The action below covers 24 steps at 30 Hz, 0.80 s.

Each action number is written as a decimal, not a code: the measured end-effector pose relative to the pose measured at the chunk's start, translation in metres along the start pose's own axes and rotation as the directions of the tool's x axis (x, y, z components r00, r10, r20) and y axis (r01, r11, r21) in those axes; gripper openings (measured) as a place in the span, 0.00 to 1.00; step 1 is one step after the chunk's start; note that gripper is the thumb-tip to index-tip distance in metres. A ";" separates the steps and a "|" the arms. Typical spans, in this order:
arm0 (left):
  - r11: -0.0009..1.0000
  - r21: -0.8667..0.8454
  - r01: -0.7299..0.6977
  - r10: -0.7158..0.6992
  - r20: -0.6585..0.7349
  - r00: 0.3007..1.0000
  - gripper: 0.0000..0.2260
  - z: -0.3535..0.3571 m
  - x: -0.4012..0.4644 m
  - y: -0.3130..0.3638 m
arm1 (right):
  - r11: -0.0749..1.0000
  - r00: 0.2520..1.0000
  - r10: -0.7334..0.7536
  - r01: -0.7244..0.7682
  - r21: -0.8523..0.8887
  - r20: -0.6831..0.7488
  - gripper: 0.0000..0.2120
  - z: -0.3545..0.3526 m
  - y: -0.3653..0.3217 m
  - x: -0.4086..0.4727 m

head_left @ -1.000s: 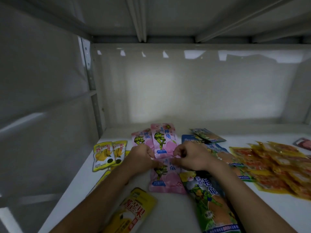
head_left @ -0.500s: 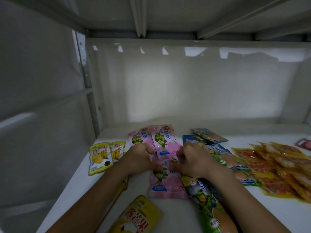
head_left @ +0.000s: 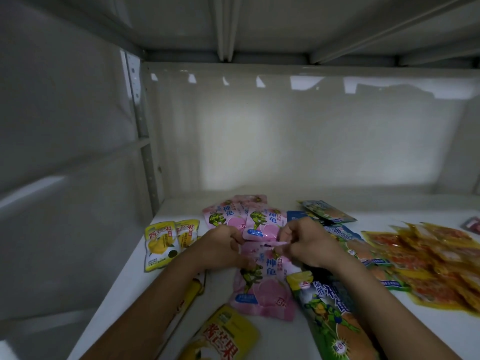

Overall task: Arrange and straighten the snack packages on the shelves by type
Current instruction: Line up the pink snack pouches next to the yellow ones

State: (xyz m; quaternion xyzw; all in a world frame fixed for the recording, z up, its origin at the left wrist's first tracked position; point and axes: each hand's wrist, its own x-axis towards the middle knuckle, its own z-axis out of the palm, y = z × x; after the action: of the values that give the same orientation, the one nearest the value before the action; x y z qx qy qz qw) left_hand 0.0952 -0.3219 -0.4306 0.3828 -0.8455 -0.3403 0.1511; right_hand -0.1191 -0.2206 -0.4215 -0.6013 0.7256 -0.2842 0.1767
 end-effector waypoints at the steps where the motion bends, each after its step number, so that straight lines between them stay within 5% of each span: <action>1: 1.000 -0.028 0.004 -0.004 0.007 1.000 0.20 0.000 0.001 -0.002 | 0.997 1.000 0.011 -0.012 0.073 0.011 0.09 -0.002 0.000 0.000; 4: 0.992 -0.126 0.011 -0.010 0.010 1.000 0.11 -0.001 0.002 -0.003 | 0.967 0.998 0.018 -0.033 0.254 0.064 0.09 -0.007 0.005 0.000; 7: 0.983 -0.184 -0.001 0.000 -0.002 1.000 0.16 -0.002 0.002 -0.003 | 0.935 0.998 -0.025 0.002 0.354 0.061 0.11 -0.010 0.003 -0.001; 9: 0.947 -0.319 -0.039 0.025 -0.048 0.999 0.12 -0.002 0.004 -0.004 | 0.879 0.998 -0.057 0.055 0.474 -0.010 0.12 -0.012 -0.004 -0.001; 13: 0.748 -0.640 -0.174 0.091 -0.161 0.983 0.20 -0.004 -0.001 0.011 | 0.741 0.963 -0.032 0.201 0.640 -0.266 0.07 -0.016 -0.019 0.007; 16: 0.708 -0.684 -0.178 0.093 -0.159 0.983 0.14 -0.005 -0.003 0.020 | 0.691 0.922 -0.025 0.295 0.660 -0.386 0.06 -0.018 -0.037 0.012; 20: 0.711 -0.650 -0.269 0.023 -0.360 0.933 0.03 -0.006 -0.005 0.017 | 0.577 0.889 0.013 0.367 0.730 -0.458 0.05 -0.010 -0.062 0.019; 24: 0.672 -0.643 -0.369 -0.007 -0.504 0.864 0.15 -0.017 -0.009 0.012 | 0.652 0.957 -0.090 0.267 0.710 -0.277 0.06 0.010 -0.058 0.012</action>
State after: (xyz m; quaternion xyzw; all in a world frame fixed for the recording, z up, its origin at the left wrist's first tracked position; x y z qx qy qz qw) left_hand 0.1029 -0.3175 -0.4098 0.2734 -0.6154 -0.5244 0.5210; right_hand -0.0713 -0.2412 -0.3923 -0.5115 0.4994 -0.6335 0.2959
